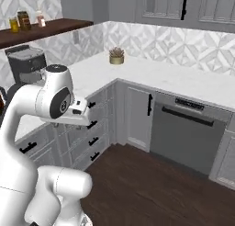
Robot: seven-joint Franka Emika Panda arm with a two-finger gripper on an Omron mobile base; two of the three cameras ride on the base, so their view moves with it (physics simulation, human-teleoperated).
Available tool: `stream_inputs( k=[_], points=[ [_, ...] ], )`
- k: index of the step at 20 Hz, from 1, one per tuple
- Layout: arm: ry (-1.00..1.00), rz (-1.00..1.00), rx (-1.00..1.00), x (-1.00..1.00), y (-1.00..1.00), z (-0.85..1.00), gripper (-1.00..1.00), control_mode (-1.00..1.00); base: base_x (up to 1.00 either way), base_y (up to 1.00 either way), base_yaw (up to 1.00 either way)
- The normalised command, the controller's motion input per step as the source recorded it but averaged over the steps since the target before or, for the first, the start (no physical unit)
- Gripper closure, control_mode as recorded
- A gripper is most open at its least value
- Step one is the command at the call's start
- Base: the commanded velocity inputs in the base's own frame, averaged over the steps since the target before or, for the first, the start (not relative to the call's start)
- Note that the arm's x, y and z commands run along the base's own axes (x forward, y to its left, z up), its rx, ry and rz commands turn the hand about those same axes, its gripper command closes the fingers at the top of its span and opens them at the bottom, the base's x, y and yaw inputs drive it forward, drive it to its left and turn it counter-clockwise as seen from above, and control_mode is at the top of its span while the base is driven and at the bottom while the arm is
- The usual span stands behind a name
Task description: Navigate to the fridge.
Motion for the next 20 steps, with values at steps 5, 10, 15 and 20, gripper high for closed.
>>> stream_inputs(
  k=[5, 10, 15, 20],
  points=[
    [0.00, 0.00, 0.00, 0.00, 0.00, 0.00, -1.00, 1.00, 0.09, -0.05, -0.82],
    [0.00, 0.00, 0.00, 0.00, 0.00, 0.00, -1.00, 1.00, 0.23, -0.09, -0.81],
    [0.00, 0.00, 0.00, 0.00, 0.00, 0.00, -1.00, 1.00, 0.34, -0.08, -0.81],
    [0.00, 0.00, 0.00, 0.00, 0.00, 0.00, -1.00, 1.00, 0.32, -0.10, -0.81]
  ],
)
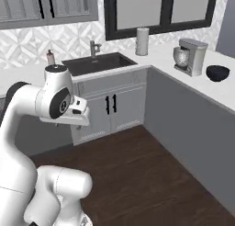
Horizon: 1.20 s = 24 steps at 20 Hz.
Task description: Navigate to the fridge.
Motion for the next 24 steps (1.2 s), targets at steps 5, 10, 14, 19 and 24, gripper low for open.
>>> stream_inputs(
  k=[5, 10, 14, 19, 24],
  points=[
    [0.00, 0.00, 0.00, 0.00, 0.00, 0.00, -1.00, 1.00, 0.20, -0.33, -0.76],
    [0.00, 0.00, 0.00, 0.00, 0.00, 0.00, -1.00, 1.00, 0.25, -0.46, -0.72],
    [0.00, 0.00, 0.00, 0.00, 0.00, 0.00, -1.00, 1.00, 0.26, -0.52, -0.70],
    [0.00, 0.00, 0.00, 0.00, 0.00, 0.00, -1.00, 1.00, 0.40, -0.54, -0.72],
    [0.00, 0.00, 0.00, 0.00, 0.00, 0.00, -1.00, 1.00, 0.72, -0.45, -0.64]
  ],
)
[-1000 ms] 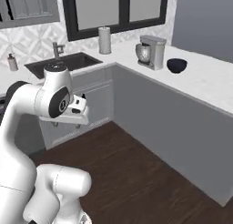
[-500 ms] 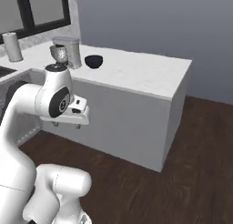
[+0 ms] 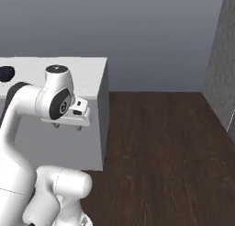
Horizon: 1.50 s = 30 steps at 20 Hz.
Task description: Navigate to the fridge.
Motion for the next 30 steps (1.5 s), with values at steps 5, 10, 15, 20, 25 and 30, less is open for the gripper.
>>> stream_inputs(
  k=[5, 10, 15, 20, 25, 30],
  points=[
    [0.00, 0.00, 0.00, 0.00, 0.00, 0.00, -1.00, 1.00, 0.94, -0.40, -0.58],
    [0.00, 0.00, 0.00, 0.00, 0.00, 0.00, -1.00, 1.00, 0.98, -0.42, -0.55],
    [0.00, 0.00, 0.00, 0.00, 0.00, 0.00, -1.00, 1.00, 0.96, -0.53, -0.52],
    [0.00, 0.00, 0.00, 0.00, 0.00, 0.00, -1.00, 1.00, 0.92, -0.58, -0.51],
    [0.00, 0.00, 0.00, 0.00, 0.00, 0.00, -1.00, 1.00, 0.88, -0.61, -0.51],
    [0.00, 0.00, 0.00, 0.00, 0.00, 0.00, -1.00, 1.00, 0.85, -0.62, -0.51]
  ],
)
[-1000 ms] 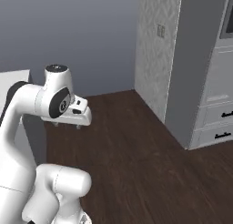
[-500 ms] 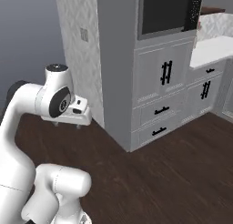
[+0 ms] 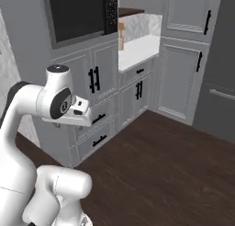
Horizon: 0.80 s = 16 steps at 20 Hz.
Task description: Navigate to the fridge.
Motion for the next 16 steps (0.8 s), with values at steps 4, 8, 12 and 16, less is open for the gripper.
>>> stream_inputs(
  k=[4, 8, 12, 16],
  points=[
    [0.00, 0.00, 0.00, 0.00, 0.00, 0.00, -1.00, 1.00, 0.94, -0.61, -0.50],
    [0.00, 0.00, 0.00, 0.00, 0.00, 0.00, -1.00, 1.00, 1.00, -0.57, -0.46],
    [0.00, 0.00, 0.00, 0.00, 0.00, 0.00, -1.00, 1.00, 1.00, -0.47, -0.44],
    [0.00, 0.00, 0.00, 0.00, 0.00, 0.00, -1.00, 1.00, 1.00, -0.43, -0.43]
  ],
)
